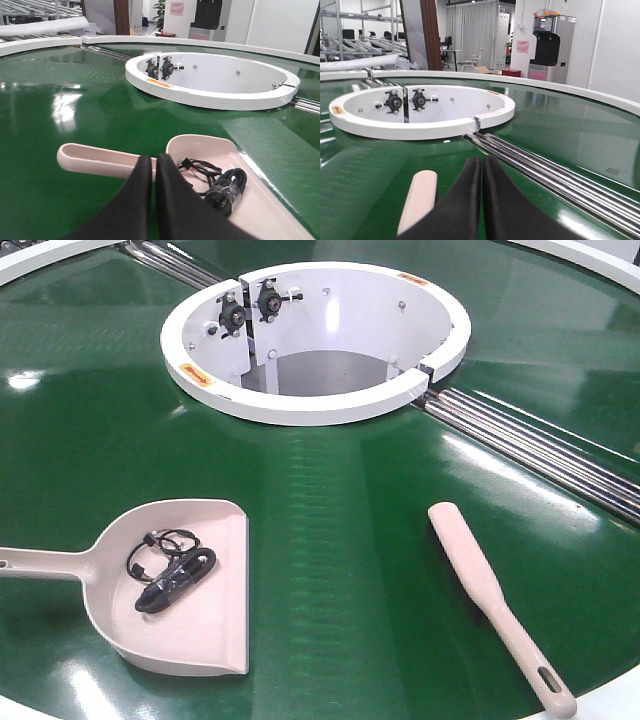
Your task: Clean and inspect green conveyor with broom and dustpan
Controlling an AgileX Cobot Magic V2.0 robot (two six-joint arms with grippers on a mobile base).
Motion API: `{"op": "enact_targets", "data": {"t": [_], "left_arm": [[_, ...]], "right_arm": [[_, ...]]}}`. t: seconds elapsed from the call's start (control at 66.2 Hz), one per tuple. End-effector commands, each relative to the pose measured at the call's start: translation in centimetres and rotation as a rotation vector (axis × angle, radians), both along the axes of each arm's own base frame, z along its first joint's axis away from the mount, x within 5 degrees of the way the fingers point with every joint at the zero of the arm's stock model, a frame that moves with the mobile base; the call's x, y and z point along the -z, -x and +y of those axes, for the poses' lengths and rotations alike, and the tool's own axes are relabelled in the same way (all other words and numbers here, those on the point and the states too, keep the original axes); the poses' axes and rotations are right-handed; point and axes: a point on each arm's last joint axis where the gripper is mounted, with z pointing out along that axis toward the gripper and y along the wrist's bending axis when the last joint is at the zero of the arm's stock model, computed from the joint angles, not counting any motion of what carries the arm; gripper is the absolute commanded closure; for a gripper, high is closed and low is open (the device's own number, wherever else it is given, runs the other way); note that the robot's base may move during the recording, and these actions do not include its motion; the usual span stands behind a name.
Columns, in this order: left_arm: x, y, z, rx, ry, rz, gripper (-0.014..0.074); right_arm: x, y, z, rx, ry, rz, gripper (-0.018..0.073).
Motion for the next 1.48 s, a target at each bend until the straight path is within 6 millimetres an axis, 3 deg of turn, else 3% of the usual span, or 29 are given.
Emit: {"op": "enact_targets", "data": {"t": [0.0, 0.151, 1.465], "left_arm": [[-0.45, 0.04, -0.02, 0.001, 0.019, -0.083, 0.0602], [-0.45, 0.04, -0.02, 0.001, 0.019, -0.083, 0.0602], [-0.45, 0.04, -0.02, 0.001, 0.019, -0.083, 0.0602]], "right_arm": [[-0.68, 0.16, 0.01, -0.008, -0.054, -0.086, 0.0568], [-0.63, 0.15, 0.02, -0.016, -0.124, -0.075, 0.0568], [-0.63, 0.15, 0.02, -0.016, -0.124, -0.074, 0.0568]]}}
